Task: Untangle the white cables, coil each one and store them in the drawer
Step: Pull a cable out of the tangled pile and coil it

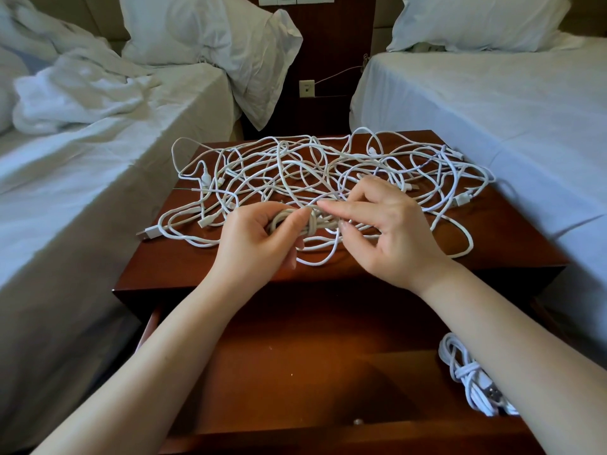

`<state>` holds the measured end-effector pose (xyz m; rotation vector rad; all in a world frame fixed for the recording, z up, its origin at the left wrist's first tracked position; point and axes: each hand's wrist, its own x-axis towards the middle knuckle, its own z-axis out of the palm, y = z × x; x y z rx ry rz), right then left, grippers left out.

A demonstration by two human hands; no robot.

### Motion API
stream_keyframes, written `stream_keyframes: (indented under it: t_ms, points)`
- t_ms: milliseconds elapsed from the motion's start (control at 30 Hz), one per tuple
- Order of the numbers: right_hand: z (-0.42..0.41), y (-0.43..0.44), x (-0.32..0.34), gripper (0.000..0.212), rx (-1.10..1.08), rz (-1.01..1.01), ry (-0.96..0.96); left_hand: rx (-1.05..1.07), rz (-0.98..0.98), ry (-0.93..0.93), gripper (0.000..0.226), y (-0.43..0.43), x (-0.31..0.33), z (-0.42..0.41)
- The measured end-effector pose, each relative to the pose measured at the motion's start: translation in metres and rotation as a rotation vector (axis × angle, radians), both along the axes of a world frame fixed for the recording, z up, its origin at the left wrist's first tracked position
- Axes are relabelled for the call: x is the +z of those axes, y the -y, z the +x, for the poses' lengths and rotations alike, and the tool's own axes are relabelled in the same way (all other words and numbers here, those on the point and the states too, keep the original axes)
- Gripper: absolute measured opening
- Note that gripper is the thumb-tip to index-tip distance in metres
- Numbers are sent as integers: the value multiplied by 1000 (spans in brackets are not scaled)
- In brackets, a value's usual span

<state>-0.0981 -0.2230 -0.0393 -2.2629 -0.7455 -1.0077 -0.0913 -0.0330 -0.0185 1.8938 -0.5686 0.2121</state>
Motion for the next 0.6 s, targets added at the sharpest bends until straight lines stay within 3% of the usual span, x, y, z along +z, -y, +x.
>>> stream_keyframes:
  t_ms: [267,600]
  points:
    - [-3,-2,-1,48,-13,-44,-78,-18,-5,-74,31,0,-1,1]
    - [3,0,-5,41,-41,-79,-109,-65,-35,-203,24,1,-5,4]
